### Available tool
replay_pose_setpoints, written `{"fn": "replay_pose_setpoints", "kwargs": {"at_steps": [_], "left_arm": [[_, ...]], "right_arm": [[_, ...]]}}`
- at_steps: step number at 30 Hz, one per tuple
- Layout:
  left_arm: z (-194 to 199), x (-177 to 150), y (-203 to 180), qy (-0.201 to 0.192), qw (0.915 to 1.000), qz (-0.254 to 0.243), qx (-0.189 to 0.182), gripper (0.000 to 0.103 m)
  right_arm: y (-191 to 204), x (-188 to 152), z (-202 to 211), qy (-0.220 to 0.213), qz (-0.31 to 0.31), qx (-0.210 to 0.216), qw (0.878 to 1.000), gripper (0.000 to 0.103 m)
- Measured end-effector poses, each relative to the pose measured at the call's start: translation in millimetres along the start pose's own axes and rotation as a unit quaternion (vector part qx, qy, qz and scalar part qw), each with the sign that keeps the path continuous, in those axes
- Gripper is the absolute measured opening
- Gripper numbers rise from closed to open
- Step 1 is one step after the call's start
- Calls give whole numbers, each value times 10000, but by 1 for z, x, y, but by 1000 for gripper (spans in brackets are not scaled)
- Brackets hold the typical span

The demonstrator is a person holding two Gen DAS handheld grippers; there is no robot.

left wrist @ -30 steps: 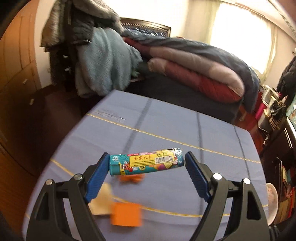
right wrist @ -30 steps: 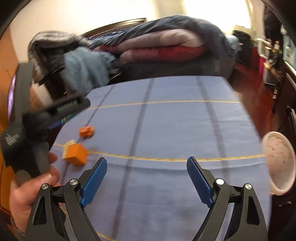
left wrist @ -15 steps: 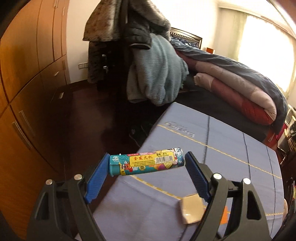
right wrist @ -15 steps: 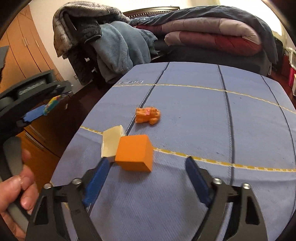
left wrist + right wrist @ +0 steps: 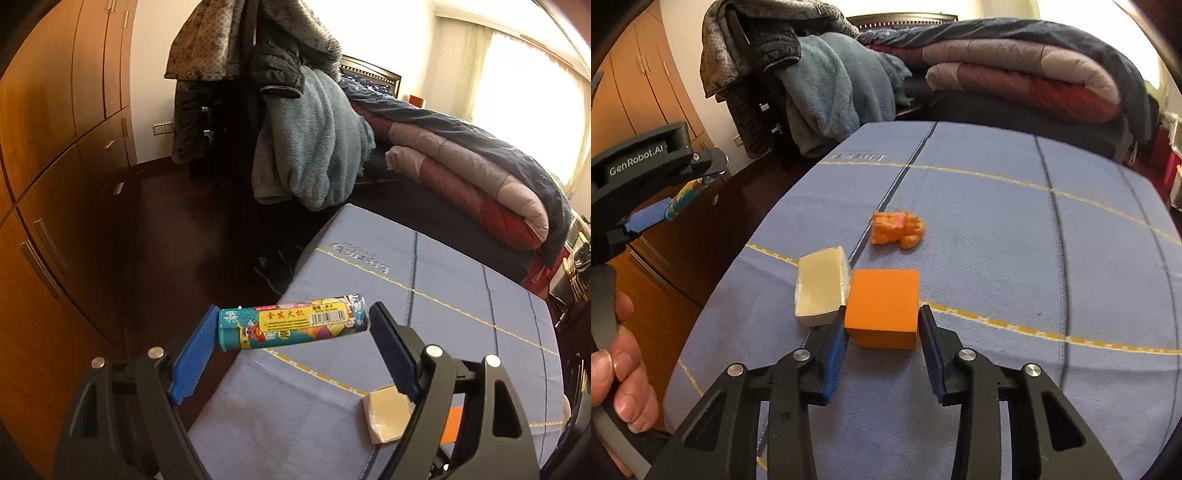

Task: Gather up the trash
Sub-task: 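Carry the tube and orange cube over the wastebasket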

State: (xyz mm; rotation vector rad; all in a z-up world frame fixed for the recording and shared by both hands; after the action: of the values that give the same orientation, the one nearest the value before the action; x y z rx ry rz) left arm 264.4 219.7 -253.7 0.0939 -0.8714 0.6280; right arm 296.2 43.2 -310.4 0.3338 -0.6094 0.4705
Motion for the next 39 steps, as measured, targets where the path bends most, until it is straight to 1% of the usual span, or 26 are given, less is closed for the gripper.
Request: {"fn": "replay_pose_setpoints", "kwargs": {"at_steps": [6, 10, 15, 21, 22, 25, 30, 31, 33, 34, 36, 39], "left_arm": [[7, -3, -23, -17, 9998, -148, -162, 82], [13, -7, -49, -13, 9989, -323, -352, 82], [22, -16, -86, 14, 9967, -558, -596, 82], [33, -32, -143, 61, 9904, -913, -1037, 82], [35, -36, -159, 76, 9880, -1001, -1170, 82], [41, -47, -190, 96, 9829, -1207, -1384, 82], [47, -71, -252, 241, 9686, -1605, -1884, 82], [49, -78, -270, 286, 9640, -1712, -2017, 82], [51, -87, -289, 343, 9580, -1833, -2178, 82], [52, -96, -306, 412, 9524, -1936, -2319, 82], [54, -107, -327, 501, 9449, -2067, -2489, 82], [59, -127, -368, 588, 9296, -2359, -2771, 82]], "right_arm": [[-25, -2, 16, -115, -217, -35, 9997, 38], [-49, -6, 31, -209, -407, -121, 9989, 38], [-81, -14, 48, -321, -684, -215, 9969, 38], [-129, -29, 73, -471, -1149, -387, 9915, 38], [-140, -33, 79, -503, -1261, -426, 9898, 38], [-170, -43, 94, -601, -1519, -605, 9847, 38], [-223, -61, 116, -706, -1945, -947, 9738, 38], [-235, -65, 121, -731, -2038, -1028, 9708, 38], [-254, -72, 131, -774, -2182, -1165, 9658, 38], [-266, -76, 136, -800, -2276, -1241, 9625, 38], [-284, -83, 144, -834, -2420, -1361, 9571, 38], [-313, -95, 156, -881, -2656, -1551, 9474, 38]]}}
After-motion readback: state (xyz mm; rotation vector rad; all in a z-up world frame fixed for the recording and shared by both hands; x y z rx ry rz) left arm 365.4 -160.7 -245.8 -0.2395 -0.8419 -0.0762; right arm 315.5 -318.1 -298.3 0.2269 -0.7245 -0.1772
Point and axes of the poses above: each gripper's, at about its wrist camera, not at the fingertips, and z roughly against the way its jaws point, y to its left, x to its top, the point moved 9 cm from there along -z, roughly the way its jaws point, and after that the axes turned 5 degrees about -x, right-handed, at the moved point
